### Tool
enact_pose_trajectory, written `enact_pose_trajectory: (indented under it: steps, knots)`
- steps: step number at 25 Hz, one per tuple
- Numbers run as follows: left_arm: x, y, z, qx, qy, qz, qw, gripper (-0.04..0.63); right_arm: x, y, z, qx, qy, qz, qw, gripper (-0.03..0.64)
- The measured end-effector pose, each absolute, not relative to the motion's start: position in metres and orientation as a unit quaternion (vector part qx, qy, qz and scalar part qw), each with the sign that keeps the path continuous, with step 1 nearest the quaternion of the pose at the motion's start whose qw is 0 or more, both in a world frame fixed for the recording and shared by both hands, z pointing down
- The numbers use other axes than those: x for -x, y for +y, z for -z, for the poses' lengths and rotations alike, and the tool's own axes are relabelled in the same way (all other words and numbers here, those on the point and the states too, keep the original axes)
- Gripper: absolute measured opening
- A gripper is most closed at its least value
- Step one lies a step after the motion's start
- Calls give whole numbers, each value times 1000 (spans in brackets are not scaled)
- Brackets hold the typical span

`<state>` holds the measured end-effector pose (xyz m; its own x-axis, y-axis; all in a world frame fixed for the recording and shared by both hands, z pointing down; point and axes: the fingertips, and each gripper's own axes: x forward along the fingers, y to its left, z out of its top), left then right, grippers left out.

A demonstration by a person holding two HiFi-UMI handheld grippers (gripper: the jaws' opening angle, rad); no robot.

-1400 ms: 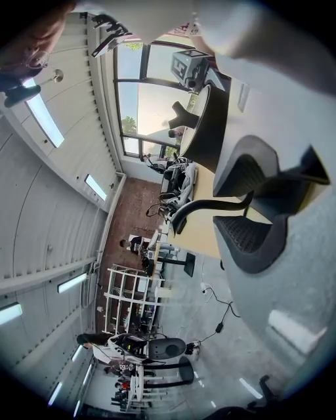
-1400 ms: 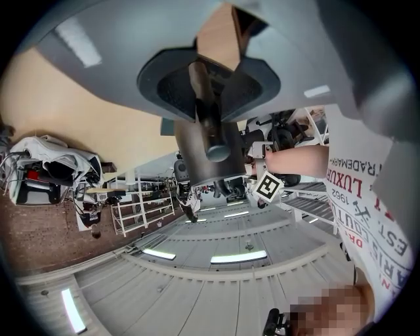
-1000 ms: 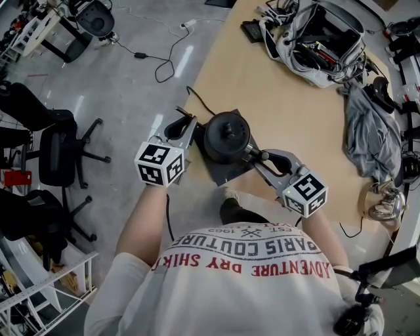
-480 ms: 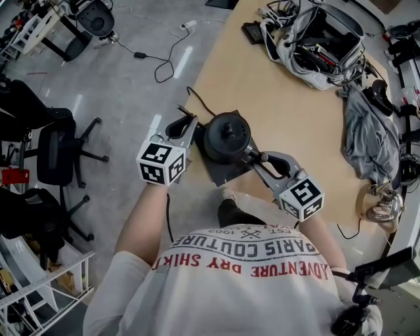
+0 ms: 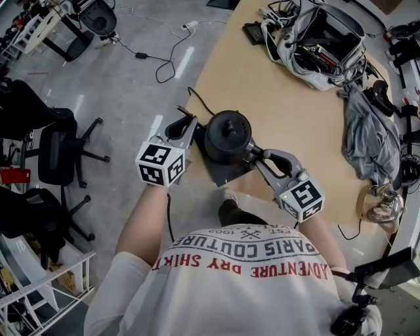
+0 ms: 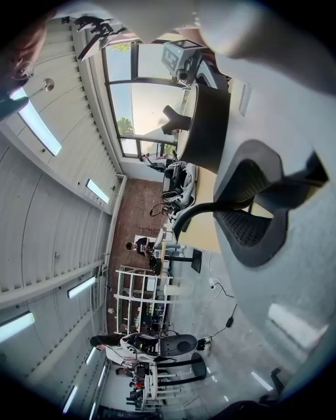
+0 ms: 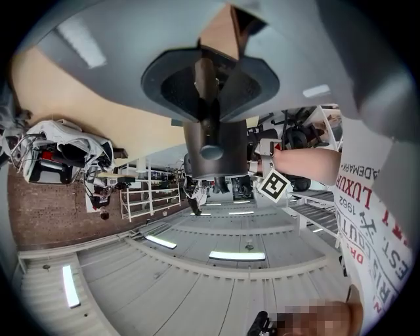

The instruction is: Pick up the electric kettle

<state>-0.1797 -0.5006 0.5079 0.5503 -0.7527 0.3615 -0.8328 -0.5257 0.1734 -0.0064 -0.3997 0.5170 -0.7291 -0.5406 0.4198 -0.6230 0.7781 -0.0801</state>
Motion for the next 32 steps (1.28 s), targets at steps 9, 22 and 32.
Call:
enact_pose_trajectory:
  steps: [9,22,32]
  knots:
    - [185,-497,-483,-867,-462,-108,151,37,6,-407,-493,-322,-927,-78,174,94]
    - [196,-431,-446,-862,-476,-105,139,37,12,-354,-461,-308,-936,-60,160,94]
    - [189,-338,-422,-864,-477,-95,132,35,3,-265,-439,-309,-938,-57,149,94]
